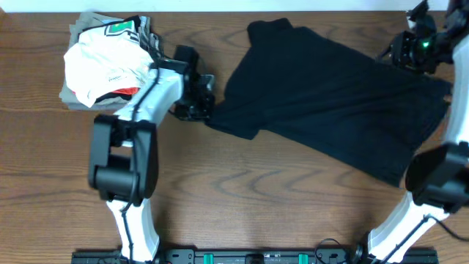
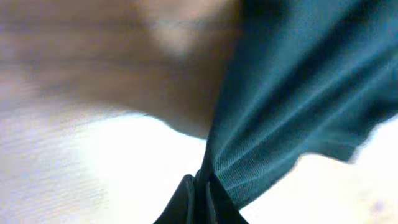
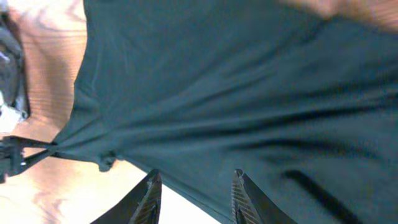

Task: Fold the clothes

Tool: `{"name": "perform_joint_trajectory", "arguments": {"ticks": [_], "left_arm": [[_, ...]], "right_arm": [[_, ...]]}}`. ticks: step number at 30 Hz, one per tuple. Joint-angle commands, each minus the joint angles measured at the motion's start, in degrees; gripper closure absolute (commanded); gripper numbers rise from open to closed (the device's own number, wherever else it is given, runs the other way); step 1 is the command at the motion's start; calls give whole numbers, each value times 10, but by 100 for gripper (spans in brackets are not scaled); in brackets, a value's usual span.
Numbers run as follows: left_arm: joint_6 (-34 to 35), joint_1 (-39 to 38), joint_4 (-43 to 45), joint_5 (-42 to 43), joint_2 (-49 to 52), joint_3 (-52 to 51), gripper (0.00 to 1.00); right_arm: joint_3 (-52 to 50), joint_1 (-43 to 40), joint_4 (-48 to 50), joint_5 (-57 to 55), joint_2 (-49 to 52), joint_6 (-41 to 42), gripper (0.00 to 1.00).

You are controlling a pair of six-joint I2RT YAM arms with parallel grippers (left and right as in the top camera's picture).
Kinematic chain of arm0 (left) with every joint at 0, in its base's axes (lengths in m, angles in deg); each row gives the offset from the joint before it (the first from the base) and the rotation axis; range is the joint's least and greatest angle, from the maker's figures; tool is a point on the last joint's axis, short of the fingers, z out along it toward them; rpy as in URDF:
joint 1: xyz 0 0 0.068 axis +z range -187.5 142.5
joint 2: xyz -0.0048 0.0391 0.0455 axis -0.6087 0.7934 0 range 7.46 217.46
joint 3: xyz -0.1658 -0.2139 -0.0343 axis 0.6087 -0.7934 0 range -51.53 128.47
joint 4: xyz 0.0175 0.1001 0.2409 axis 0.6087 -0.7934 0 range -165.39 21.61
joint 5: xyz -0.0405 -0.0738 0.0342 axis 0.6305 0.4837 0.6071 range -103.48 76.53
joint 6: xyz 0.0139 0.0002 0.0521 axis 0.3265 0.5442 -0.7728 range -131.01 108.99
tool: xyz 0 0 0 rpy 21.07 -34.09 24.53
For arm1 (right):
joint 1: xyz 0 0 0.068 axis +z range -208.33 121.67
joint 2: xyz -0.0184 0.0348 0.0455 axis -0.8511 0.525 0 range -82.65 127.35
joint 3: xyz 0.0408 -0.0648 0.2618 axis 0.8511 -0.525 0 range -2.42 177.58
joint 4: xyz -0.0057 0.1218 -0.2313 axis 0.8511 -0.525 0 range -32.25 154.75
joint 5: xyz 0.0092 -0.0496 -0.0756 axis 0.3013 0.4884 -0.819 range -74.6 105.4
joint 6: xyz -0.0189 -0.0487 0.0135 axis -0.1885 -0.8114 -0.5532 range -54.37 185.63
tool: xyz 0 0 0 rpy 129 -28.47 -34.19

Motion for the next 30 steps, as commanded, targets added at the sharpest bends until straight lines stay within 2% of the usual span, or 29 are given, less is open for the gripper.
{"name": "perform_joint_trajectory", "arguments": {"ticks": [1, 9, 12, 13, 17, 20, 26, 30], "left_arm": [[10, 21, -28, -16, -44, 2, 94], [10, 35, -21, -16, -60, 2, 94], [10, 34, -12, -16, -60, 2, 94], [10, 34, -9, -16, -60, 2, 94], [10, 34, -3, -16, -60, 2, 94], [9, 34, 2, -17, -60, 2, 94], [10, 34, 4, -16, -60, 2, 94], [10, 34, 4, -16, -60, 2, 94]], "right_arm": [[7, 16, -13, -36, -52, -1, 63], [4, 63, -99, -154, -110, 53, 54], [-6, 80, -138, -178, -115, 66, 36], [-12, 85, -148, -180, -116, 66, 33], [-54, 95, -161, -181, -118, 87, 33], [-113, 95, -133, -181, -130, 120, 37], [-326, 94, -11, -217, -202, 216, 43], [-483, 94, 71, -217, -277, 231, 43]]}}
